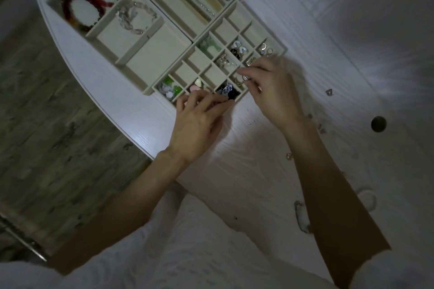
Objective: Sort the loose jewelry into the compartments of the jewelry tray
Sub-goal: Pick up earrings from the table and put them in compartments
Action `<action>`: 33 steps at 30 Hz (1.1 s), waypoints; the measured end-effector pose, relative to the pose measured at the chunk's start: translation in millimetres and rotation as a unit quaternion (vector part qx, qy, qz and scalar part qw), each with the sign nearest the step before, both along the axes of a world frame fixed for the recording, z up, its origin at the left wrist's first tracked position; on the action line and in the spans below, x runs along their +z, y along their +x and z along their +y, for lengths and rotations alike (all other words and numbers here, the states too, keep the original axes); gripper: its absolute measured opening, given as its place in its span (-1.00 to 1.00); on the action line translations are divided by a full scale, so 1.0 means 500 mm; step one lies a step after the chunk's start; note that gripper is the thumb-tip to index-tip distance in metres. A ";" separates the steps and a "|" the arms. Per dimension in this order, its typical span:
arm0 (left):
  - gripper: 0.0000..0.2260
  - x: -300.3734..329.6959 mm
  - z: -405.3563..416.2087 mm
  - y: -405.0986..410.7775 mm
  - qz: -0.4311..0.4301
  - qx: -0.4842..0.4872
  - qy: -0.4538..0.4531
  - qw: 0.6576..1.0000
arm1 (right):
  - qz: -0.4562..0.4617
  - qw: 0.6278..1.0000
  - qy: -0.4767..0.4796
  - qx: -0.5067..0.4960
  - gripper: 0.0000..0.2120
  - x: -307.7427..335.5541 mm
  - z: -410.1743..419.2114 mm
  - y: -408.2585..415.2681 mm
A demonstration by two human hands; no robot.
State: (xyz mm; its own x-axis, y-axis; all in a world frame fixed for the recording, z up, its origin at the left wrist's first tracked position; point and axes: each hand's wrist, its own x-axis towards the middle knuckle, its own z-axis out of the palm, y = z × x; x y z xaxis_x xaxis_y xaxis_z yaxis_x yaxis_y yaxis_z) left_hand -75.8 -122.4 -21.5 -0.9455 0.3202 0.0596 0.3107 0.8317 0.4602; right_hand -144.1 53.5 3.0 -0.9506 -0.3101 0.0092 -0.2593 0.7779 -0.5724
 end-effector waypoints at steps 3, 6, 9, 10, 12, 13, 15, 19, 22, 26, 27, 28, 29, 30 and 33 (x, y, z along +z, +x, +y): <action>-0.68 -0.001 -0.004 -0.002 -0.008 -0.006 -0.003 1.000 | 0.011 0.999 0.024 0.033 -0.71 -0.010 -0.003 -0.013; -0.68 0.003 -0.002 -0.003 -0.014 -0.010 -0.003 1.000 | 0.006 0.999 0.032 0.026 -0.72 -0.009 -0.007 -0.020; -0.68 0.001 -0.002 -0.003 -0.017 -0.009 -0.001 1.000 | -0.012 1.000 0.007 0.010 -0.71 -0.008 -0.007 -0.019; -0.68 0.001 -0.003 -0.002 -0.018 -0.008 -0.001 1.000 | -0.009 1.000 0.000 -0.009 -0.73 -0.005 -0.003 -0.017; -0.68 0.000 -0.002 -0.002 -0.019 -0.005 0.003 1.000 | 0.008 0.998 0.011 -0.054 -0.79 0.000 0.008 -0.012; -0.68 0.000 -0.001 -0.002 -0.019 -0.005 0.007 1.000 | 0.016 0.997 0.024 -0.070 -0.83 0.002 0.011 -0.010; -0.68 -0.001 0.000 0.000 -0.018 -0.003 0.012 1.000 | 0.015 0.996 0.050 -0.078 -0.89 0.002 0.010 -0.009; -0.68 -0.003 -0.002 -0.001 -0.018 -0.005 0.015 1.000 | 0.022 0.995 0.086 -0.042 -0.93 -0.002 -0.011 -0.016; -0.68 -0.002 -0.003 -0.002 -0.015 -0.005 0.021 1.000 | 0.050 0.990 0.126 -0.030 -0.94 -0.004 -0.022 -0.021; -0.68 -0.004 -0.004 -0.003 -0.009 -0.003 0.025 1.000 | 0.058 0.981 0.182 -0.026 -0.92 -0.018 -0.037 -0.022; -0.69 -0.005 -0.004 -0.002 -0.008 -0.004 0.026 1.000 | 0.047 0.981 0.187 -0.033 -0.91 -0.021 -0.038 -0.022; -0.69 -0.006 -0.004 -0.002 -0.008 -0.004 0.028 1.000 | 0.033 0.981 0.188 -0.041 -0.89 -0.022 -0.038 -0.023; -0.69 -0.006 -0.005 -0.002 -0.008 -0.005 0.029 1.000 | 0.023 0.981 0.189 -0.047 -0.88 -0.021 -0.038 -0.023; -0.69 -0.007 -0.005 -0.002 -0.009 -0.005 0.031 0.999 | 0.021 0.980 0.190 -0.050 -0.86 -0.019 -0.037 -0.022; -0.69 -0.008 -0.006 -0.004 -0.008 -0.005 0.031 0.999 | 0.008 0.979 0.199 -0.052 -0.82 -0.011 -0.036 -0.024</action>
